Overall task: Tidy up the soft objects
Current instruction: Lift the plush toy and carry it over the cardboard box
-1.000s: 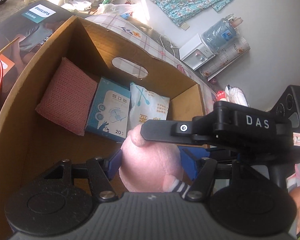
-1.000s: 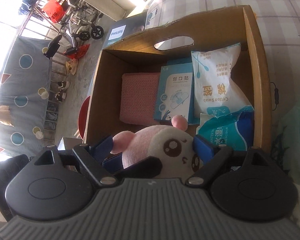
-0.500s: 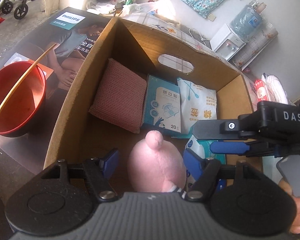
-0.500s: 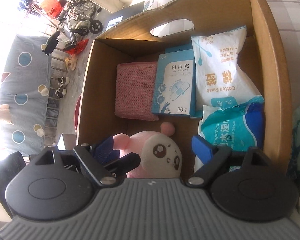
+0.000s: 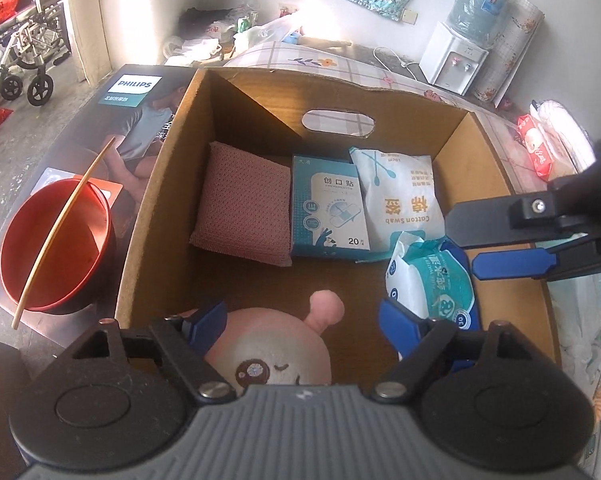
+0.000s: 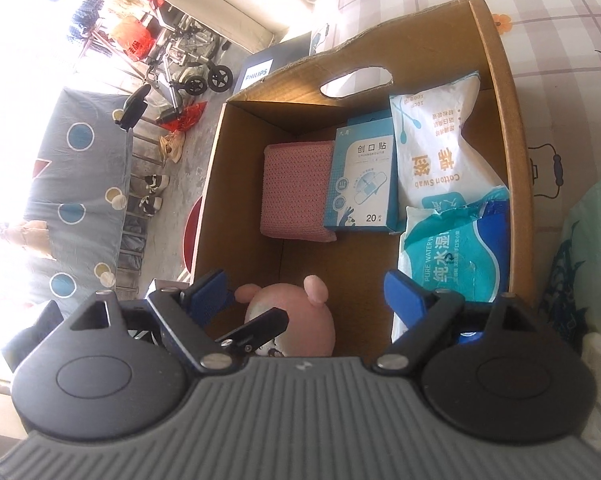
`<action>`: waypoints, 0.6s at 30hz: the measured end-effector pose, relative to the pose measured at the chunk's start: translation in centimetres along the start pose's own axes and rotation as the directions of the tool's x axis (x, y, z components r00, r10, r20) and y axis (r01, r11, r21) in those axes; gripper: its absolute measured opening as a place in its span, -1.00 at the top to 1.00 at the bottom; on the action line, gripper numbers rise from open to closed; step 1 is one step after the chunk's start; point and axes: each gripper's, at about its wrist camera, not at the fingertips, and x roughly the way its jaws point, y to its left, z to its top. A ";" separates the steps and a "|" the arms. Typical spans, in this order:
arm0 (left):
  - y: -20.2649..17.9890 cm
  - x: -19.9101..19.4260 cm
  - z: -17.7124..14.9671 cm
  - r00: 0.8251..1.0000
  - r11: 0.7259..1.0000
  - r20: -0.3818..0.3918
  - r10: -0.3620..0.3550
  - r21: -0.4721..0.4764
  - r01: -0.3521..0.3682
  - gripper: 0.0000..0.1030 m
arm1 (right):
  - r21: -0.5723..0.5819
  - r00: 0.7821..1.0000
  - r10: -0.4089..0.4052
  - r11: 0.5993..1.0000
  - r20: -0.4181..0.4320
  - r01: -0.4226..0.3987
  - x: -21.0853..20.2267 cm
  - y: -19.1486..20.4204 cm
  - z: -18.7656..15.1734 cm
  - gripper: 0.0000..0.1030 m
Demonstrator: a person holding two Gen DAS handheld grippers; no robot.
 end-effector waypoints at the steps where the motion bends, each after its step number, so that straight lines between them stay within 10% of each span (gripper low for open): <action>1: -0.2 0.3 0.0 1.000 1.000 -0.005 0.009 0.014 -0.009 -0.65 | -0.006 1.000 0.016 1.000 0.007 -0.016 -0.5 0.1 -0.5 -0.67; 10: -2.8 3.7 1.3 0.993 0.965 -0.015 0.116 0.237 -0.110 -0.61 | -0.041 0.985 0.130 0.991 0.110 -0.126 -7.6 -1.3 -4.9 -0.68; 18: -4.4 7.3 1.6 0.979 0.933 -0.095 0.181 0.333 -0.140 0.24 | 0.035 0.966 0.153 0.986 0.209 -0.164 -12.1 -6.1 -8.0 -0.69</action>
